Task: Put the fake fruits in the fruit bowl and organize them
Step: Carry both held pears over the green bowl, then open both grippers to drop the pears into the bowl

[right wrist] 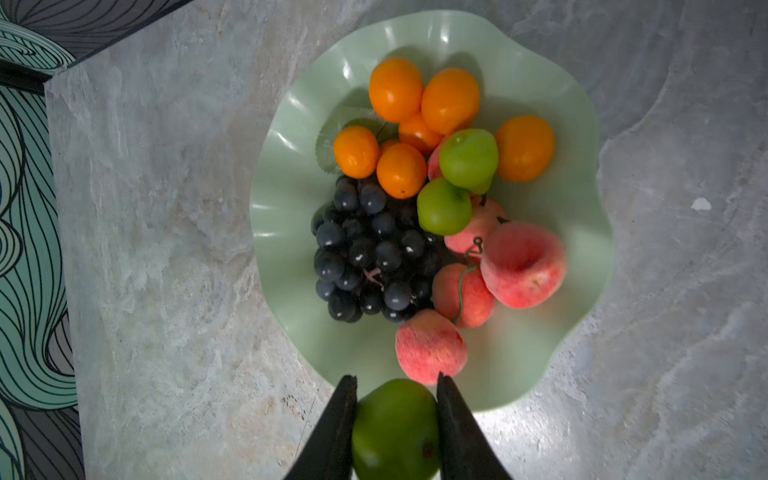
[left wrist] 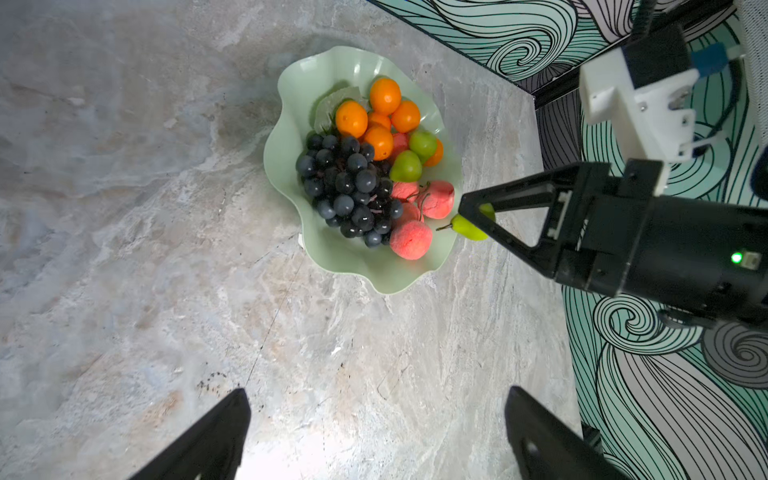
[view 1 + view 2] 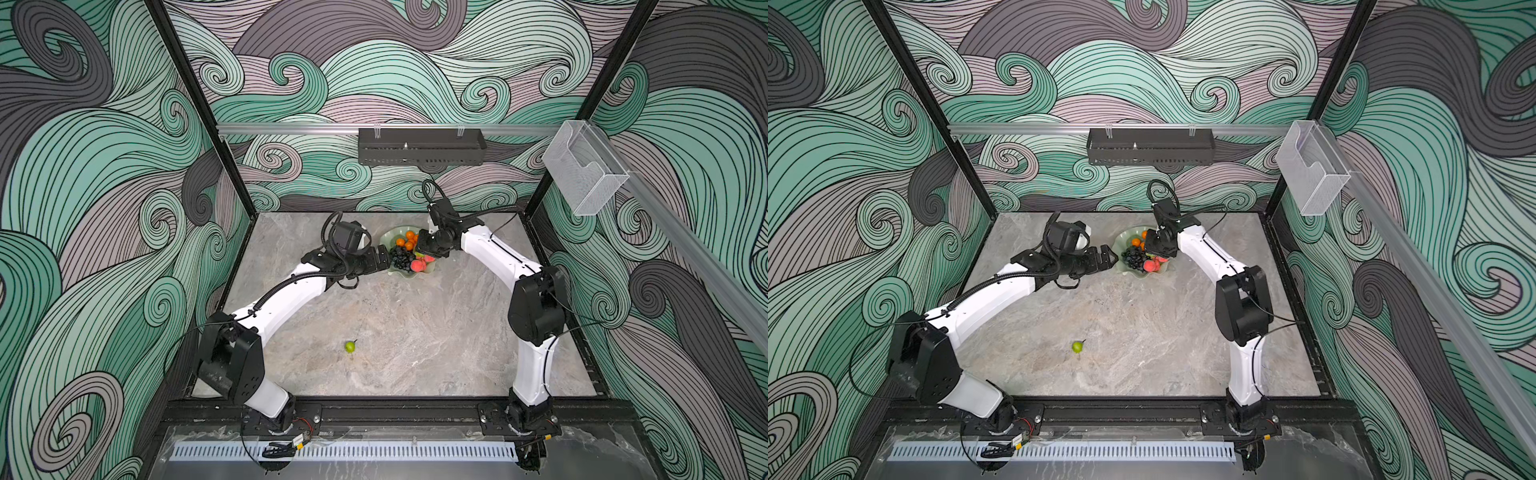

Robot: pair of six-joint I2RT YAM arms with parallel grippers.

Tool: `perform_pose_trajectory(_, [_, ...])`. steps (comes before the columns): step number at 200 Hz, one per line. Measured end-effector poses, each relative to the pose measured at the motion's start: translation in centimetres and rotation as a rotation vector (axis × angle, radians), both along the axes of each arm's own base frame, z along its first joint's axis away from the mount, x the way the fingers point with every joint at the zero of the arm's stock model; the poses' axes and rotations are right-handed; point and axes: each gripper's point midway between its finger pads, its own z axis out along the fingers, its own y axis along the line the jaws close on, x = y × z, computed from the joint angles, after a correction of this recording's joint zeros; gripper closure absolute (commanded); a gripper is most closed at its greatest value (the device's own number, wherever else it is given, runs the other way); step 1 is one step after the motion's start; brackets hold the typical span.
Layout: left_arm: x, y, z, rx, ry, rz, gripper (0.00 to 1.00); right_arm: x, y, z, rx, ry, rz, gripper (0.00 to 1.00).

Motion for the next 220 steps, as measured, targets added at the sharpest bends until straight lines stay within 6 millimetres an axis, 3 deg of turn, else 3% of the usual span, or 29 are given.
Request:
perform_pose_trajectory(92, [2.4, -1.7, -0.7, 0.013, -0.004, -0.041, 0.01, 6.6, 1.5, -1.9, -0.102, -0.092, 0.124, 0.7])
perform_pose_trajectory(138, [3.0, -2.2, -1.2, 0.017, 0.0, -0.047, 0.01, 7.9, 1.7, -2.2, -0.146, -0.126, 0.17, 0.69])
perform_pose_trajectory(220, [3.0, -2.3, -1.7, 0.017, 0.011, -0.056, 0.01, 8.2, 1.5, -3.9, -0.18, -0.107, 0.188, 0.66])
